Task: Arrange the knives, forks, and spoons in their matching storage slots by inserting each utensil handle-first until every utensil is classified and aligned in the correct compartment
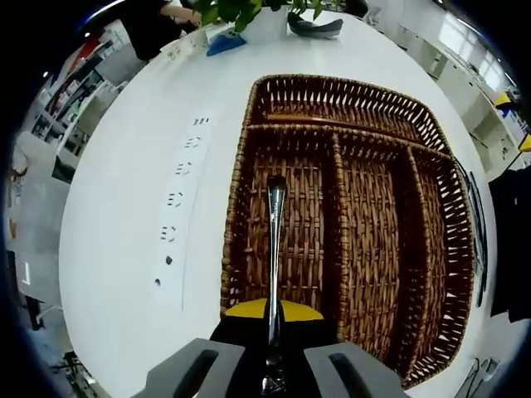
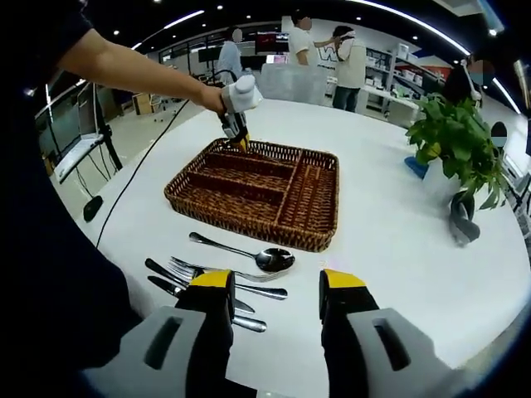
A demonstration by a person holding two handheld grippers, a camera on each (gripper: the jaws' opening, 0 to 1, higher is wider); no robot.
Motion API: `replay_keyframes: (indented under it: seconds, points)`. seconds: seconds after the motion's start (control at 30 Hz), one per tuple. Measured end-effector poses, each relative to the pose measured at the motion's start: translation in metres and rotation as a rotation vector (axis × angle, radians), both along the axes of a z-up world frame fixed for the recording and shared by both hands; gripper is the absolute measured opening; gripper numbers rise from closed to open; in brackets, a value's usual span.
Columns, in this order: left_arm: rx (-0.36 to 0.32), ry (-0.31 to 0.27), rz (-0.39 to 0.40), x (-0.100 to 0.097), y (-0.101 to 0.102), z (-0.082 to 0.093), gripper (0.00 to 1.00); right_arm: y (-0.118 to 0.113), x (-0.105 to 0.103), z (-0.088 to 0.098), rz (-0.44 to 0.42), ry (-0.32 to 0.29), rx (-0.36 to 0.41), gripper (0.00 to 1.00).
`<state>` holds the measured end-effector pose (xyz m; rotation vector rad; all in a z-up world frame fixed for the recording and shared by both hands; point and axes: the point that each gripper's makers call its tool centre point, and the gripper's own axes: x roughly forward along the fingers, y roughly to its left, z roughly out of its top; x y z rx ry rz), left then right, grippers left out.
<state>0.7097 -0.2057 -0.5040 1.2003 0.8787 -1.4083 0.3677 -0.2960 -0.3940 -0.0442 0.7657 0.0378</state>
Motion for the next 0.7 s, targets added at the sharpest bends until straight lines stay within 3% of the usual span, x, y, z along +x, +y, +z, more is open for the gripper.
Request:
replay_keyframes:
  seconds: [0.27,0.57,0.7]
  points:
    - [0.034,-0.025,0.042,0.010,0.006,-0.007,0.02,-0.007,0.005,-0.003,-0.003,0.006,0.001,0.41]
    - [0.084,-0.042,0.027,0.017,0.021,-0.012,0.03,-0.004,0.011,-0.004,0.026,0.010,0.003,0.41]
    - [0.061,-0.051,0.057,0.020,0.017,-0.014,0.03,-0.004,0.012,-0.005,0.032,0.012,0.003,0.41]
